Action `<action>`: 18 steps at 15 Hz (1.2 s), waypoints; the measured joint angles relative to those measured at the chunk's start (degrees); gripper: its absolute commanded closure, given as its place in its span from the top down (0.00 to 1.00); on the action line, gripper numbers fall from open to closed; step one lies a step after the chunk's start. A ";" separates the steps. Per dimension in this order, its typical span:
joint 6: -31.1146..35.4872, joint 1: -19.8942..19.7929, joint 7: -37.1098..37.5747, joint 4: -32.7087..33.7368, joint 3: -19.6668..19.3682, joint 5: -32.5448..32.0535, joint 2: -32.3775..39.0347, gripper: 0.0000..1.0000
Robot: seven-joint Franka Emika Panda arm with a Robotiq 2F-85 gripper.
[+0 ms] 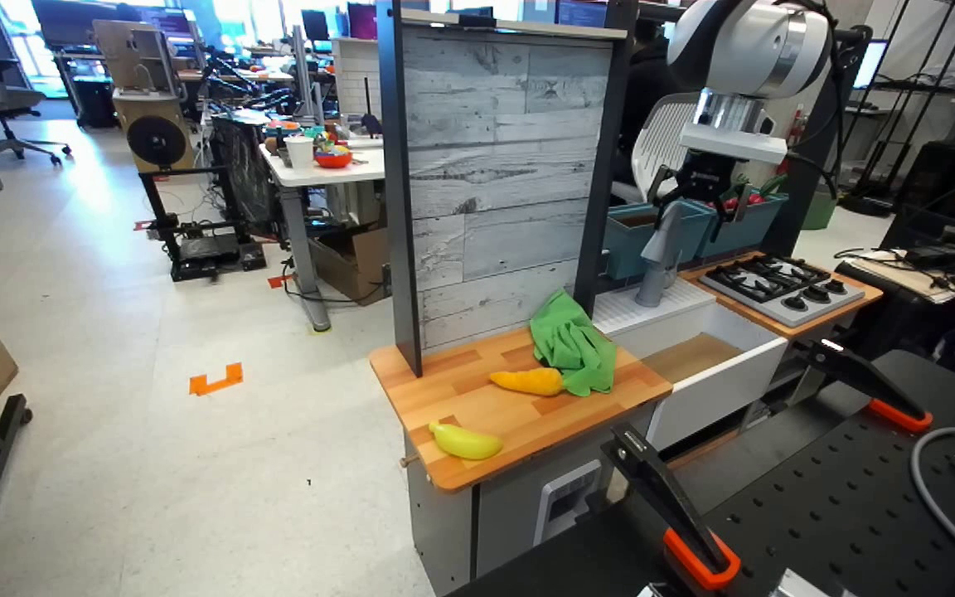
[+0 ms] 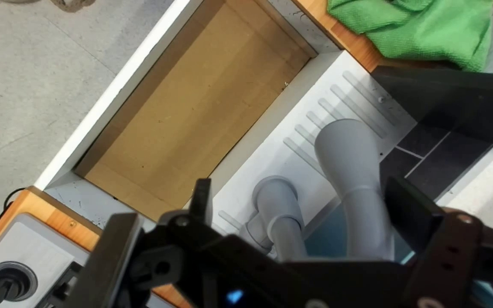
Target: Move the tap nozzle to the right
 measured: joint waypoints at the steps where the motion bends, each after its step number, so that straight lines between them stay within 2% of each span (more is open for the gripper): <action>1: 0.00 -0.01 -0.11 0.00 0.02 0.00 0.00 1.00; 13: -0.11 -4.55 -10.54 -0.40 4.16 2.93 -0.78 1.00; 18: -0.10 -5.79 -15.39 -5.61 3.56 2.90 -6.64 1.00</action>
